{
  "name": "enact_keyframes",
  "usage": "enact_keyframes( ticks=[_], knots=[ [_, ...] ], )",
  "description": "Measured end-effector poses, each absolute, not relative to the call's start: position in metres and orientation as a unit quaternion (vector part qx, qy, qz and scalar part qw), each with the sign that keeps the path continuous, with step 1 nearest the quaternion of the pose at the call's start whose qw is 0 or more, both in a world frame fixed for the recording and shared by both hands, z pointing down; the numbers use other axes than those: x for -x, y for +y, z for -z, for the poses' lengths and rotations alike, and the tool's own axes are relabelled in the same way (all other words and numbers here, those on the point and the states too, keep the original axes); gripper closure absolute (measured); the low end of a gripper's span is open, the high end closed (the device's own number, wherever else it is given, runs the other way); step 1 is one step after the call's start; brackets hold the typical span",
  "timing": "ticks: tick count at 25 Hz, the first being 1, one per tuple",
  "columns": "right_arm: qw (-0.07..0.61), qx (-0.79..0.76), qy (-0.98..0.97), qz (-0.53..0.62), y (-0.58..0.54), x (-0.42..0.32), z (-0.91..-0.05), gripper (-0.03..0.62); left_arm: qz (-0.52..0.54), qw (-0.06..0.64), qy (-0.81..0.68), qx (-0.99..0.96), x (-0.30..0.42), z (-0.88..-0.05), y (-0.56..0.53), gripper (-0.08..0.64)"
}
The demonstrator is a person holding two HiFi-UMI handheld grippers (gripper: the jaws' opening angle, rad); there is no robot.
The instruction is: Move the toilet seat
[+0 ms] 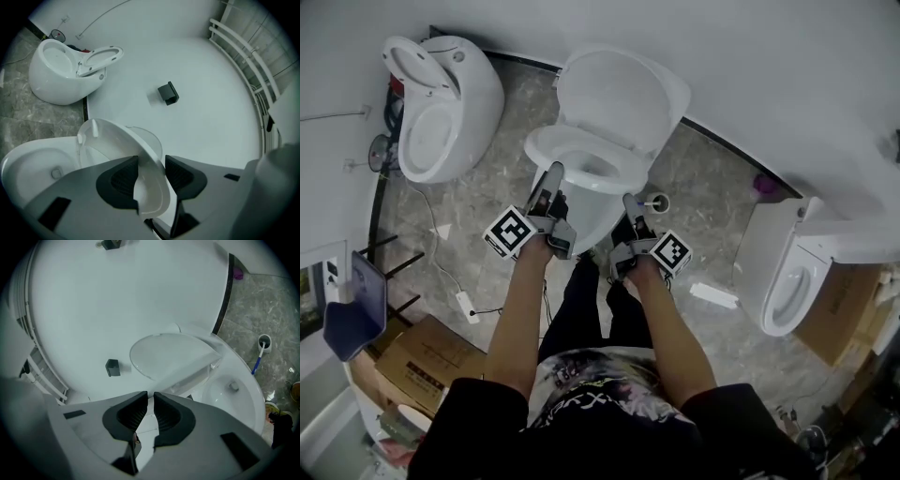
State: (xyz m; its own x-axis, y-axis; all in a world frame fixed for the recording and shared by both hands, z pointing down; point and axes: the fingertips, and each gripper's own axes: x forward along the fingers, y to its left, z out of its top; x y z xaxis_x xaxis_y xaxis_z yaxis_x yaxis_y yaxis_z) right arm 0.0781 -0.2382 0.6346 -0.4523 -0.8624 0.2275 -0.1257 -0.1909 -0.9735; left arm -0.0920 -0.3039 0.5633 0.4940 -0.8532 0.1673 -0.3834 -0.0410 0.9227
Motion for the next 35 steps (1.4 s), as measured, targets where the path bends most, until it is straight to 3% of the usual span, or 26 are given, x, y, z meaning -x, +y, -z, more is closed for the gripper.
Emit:
enact_keyframes(
  ticks=[6,21,29,35],
  knots=[
    [0.299,0.469,0.566,0.608,-0.262,-0.091,-0.623,0.545,0.233,0.539,-0.401,-0.703,0.072,-0.551,-0.33,0.365],
    [0.286,0.542,0.582,0.534,-0.321,-0.116,-0.606,0.549,0.142,0.449,-0.398,-0.787,0.044,-0.537,-0.396,0.354],
    [0.285,0.546,0.583,0.53,-0.352,-0.13,-0.606,0.557,0.083,0.386,-0.412,-0.821,0.021,-0.531,-0.422,0.426],
    [0.278,0.556,0.587,0.519,-0.38,-0.146,-0.608,0.571,0.055,0.359,-0.423,-0.83,0.008,-0.544,-0.442,0.426]
  ],
)
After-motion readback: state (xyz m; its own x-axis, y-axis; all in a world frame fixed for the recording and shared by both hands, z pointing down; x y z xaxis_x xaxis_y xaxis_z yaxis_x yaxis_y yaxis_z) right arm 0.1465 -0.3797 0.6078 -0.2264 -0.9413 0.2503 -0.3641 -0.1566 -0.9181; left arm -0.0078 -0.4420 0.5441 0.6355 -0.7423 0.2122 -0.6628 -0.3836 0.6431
